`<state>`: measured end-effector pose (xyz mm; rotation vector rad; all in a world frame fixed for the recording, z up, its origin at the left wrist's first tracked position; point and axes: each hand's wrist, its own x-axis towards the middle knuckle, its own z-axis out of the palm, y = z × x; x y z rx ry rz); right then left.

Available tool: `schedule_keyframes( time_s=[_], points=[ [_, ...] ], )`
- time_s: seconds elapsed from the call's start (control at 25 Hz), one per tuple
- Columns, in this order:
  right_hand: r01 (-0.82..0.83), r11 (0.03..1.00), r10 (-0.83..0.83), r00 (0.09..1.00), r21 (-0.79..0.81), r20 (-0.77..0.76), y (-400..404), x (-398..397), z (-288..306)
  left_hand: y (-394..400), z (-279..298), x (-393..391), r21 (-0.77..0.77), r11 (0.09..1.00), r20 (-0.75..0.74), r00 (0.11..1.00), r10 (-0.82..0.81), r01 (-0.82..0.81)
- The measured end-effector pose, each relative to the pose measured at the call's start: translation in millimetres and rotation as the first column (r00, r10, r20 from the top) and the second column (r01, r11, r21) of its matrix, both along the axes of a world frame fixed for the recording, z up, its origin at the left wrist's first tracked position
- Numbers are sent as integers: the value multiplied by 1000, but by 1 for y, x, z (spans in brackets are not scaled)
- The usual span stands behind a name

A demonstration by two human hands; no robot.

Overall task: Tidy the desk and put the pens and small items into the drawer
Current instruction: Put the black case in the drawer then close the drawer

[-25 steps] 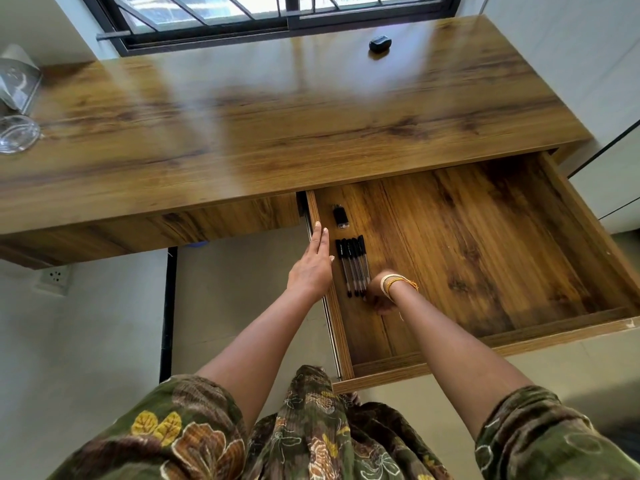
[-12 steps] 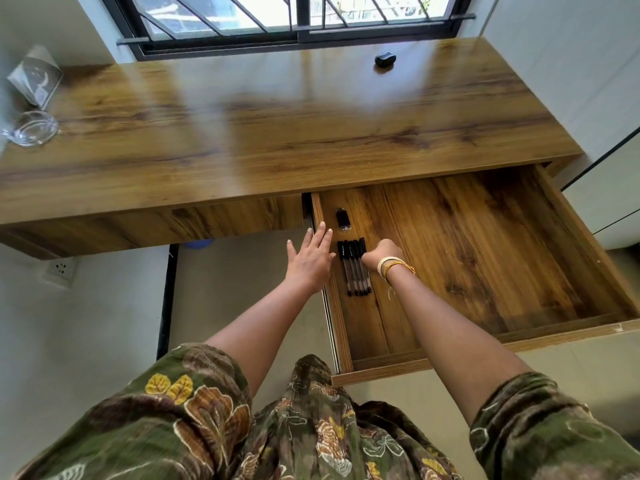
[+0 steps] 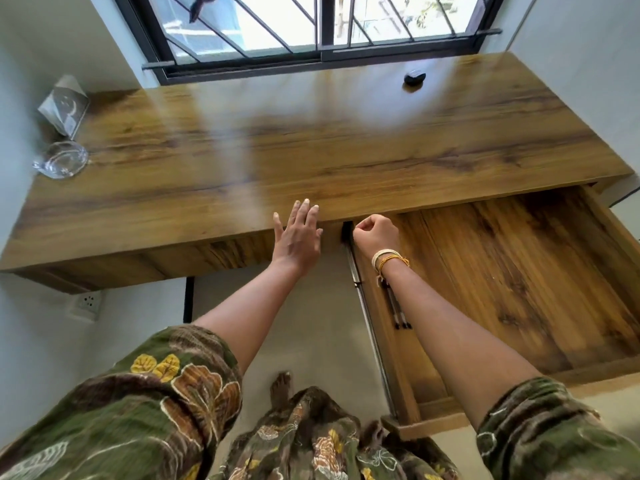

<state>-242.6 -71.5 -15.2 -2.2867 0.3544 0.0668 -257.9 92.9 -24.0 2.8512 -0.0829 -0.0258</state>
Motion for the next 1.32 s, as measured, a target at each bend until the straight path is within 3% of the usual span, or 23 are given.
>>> schedule_keyframes(
  time_s=[0.24,0.52,0.96,1.16,1.32],
  points=[
    [21,999,-18,996,-29,89,87,53,6,94,8,61,34,999,-1,1000,-11,11],
    [18,993,-6,995,-118,102,113,123,7,122,18,125,6,1000,-7,1000,-3,3],
    [112,919,-61,988,-377,145,37,325,-1,61,8,305,-55,998,-239,971,-29,16],
    [167,905,-107,979,-391,171,-10,405,-5,15,10,369,-95,995,-185,982,-41,24],
    [276,824,-181,956,-494,233,-41,461,-6,9,-10,379,14,998,-72,995,-63,64]
  ],
)
